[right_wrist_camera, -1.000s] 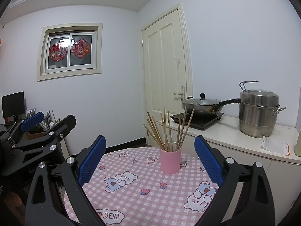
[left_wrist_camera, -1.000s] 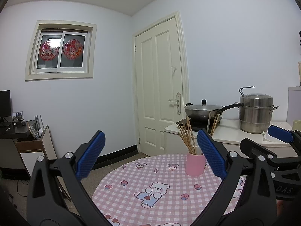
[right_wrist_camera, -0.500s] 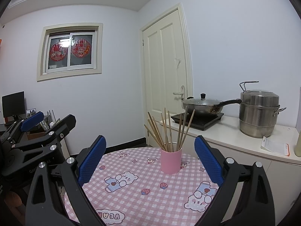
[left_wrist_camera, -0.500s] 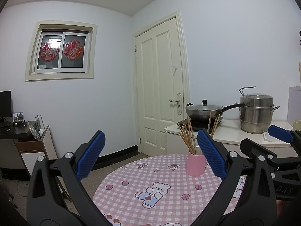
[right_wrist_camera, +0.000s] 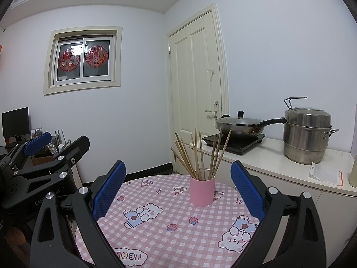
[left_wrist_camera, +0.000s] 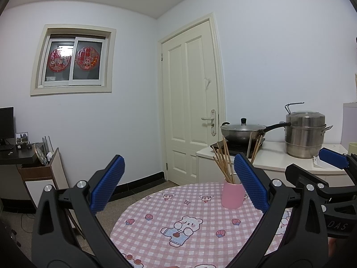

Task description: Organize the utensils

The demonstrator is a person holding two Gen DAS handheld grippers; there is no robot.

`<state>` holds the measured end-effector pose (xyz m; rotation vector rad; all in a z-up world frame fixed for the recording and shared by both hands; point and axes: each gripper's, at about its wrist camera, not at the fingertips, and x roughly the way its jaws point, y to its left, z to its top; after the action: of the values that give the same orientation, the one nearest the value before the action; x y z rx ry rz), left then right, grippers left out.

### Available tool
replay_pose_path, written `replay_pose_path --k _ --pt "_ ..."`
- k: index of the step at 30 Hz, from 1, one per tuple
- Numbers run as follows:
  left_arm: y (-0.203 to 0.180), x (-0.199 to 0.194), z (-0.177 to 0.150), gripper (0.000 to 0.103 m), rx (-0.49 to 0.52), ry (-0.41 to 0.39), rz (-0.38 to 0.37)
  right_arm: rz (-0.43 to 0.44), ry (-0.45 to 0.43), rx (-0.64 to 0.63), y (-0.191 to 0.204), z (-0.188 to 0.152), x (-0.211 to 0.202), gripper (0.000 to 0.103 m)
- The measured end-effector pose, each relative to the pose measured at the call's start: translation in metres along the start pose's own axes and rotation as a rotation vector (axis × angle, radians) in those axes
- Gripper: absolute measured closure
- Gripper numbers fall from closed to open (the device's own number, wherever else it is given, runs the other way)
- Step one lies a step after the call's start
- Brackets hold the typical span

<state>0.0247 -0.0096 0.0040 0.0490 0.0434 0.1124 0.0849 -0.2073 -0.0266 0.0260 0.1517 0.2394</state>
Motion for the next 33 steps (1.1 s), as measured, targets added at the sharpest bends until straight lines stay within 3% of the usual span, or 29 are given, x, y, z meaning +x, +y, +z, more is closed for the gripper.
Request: replay_pose_path --k 33 --pt "0.0025 0.002 -0.0036 0.006 0.002 0.002 0.01 0.002 0.013 -0.003 -0.0013 -0.0009 0.006 0.011"
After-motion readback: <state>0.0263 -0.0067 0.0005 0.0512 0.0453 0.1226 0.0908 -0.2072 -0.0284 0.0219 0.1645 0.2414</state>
